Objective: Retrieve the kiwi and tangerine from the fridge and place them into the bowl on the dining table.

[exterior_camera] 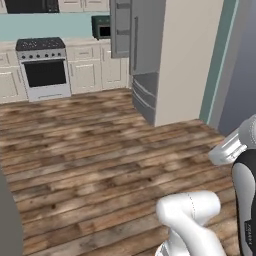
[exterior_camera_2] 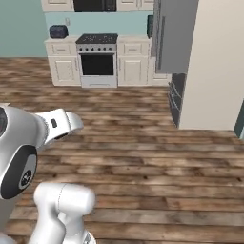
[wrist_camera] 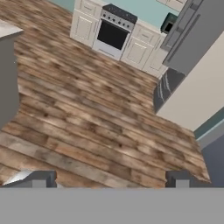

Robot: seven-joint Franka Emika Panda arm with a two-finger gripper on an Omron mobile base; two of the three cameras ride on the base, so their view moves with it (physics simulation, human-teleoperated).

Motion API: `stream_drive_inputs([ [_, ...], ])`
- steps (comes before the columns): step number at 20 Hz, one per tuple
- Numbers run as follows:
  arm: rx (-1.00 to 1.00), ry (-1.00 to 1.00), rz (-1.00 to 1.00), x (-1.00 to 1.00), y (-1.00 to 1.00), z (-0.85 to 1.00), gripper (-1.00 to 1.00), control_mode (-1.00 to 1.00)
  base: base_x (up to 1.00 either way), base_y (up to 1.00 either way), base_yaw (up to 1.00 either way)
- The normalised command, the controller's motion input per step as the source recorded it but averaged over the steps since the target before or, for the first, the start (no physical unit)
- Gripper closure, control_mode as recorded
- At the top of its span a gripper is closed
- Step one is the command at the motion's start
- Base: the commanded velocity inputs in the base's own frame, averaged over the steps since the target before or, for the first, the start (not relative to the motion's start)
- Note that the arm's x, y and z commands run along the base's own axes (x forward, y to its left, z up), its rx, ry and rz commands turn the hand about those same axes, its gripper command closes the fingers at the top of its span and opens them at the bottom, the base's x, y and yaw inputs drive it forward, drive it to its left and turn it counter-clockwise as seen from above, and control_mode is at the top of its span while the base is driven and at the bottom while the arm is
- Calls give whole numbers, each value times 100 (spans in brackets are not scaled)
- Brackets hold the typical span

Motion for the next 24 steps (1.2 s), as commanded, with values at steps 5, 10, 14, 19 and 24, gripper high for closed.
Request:
stream_drive_inputs([
  [5,0,0,0,0,0,0,-100,100,100,3,-6],
  [10,0,0,0,0,0,0,-100,100,100,2,-11],
  [14,0,0,0,0,0,0,-100,100,100,8,-13],
  [19,0,0,0,0,0,0,-100,100,100,24,-15],
  [24,0,0,0,0,0,0,-100,100,100,27,-16],
])
